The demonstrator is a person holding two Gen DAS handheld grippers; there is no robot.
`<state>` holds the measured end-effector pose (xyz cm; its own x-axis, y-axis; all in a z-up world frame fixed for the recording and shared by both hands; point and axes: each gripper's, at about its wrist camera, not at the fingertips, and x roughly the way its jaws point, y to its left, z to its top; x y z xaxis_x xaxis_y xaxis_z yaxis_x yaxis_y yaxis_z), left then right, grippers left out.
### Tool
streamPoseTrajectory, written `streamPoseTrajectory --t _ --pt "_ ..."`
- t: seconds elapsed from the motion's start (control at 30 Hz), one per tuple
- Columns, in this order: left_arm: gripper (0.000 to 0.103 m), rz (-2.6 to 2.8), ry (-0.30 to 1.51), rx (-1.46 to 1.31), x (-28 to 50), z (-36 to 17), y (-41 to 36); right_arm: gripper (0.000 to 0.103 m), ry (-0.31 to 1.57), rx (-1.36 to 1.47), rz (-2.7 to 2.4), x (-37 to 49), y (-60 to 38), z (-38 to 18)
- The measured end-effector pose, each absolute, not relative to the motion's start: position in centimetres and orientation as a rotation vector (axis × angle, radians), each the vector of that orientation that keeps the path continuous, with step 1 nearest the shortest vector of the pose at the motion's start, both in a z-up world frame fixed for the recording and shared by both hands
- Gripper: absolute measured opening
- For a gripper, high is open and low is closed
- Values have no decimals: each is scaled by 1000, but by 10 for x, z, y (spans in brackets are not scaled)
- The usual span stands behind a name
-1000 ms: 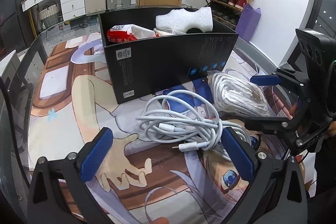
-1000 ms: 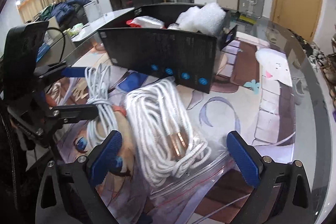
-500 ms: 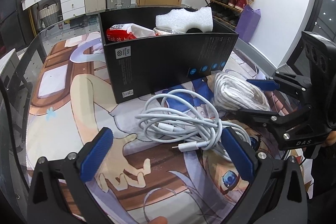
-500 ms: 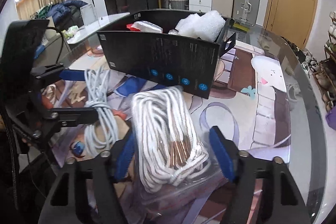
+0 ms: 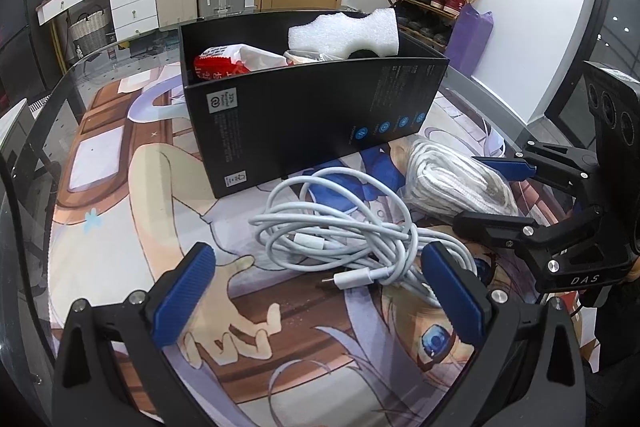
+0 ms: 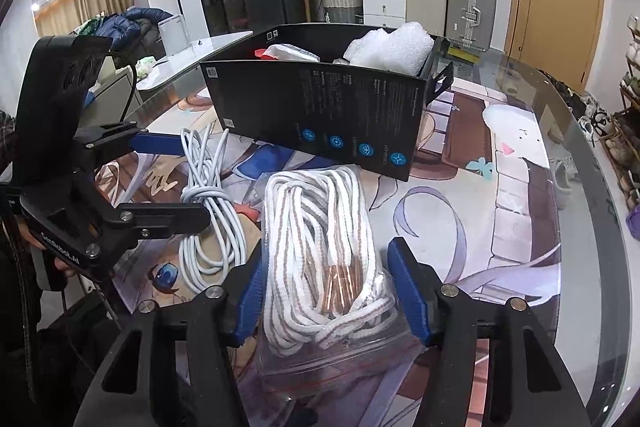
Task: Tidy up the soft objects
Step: 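Grasp the zip bag of white rope with the right gripper while the left grasps the white cable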
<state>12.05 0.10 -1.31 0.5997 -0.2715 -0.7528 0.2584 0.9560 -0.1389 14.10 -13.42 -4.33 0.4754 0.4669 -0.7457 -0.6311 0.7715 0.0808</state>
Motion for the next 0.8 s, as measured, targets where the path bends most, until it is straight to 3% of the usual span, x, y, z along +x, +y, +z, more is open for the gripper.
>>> streamPoseTrajectory --t 0.3,0.47,0.8 --pt "103 -310 874 -15 121 -13 0 61 831 -172 699 142 -139 -44" --pt "103 -309 874 -15 121 -14 0 47 796 -189 696 138 -137 -39" --pt "99 -335 883 15 123 -10 -9 47 734 -201 723 129 -135 -26"
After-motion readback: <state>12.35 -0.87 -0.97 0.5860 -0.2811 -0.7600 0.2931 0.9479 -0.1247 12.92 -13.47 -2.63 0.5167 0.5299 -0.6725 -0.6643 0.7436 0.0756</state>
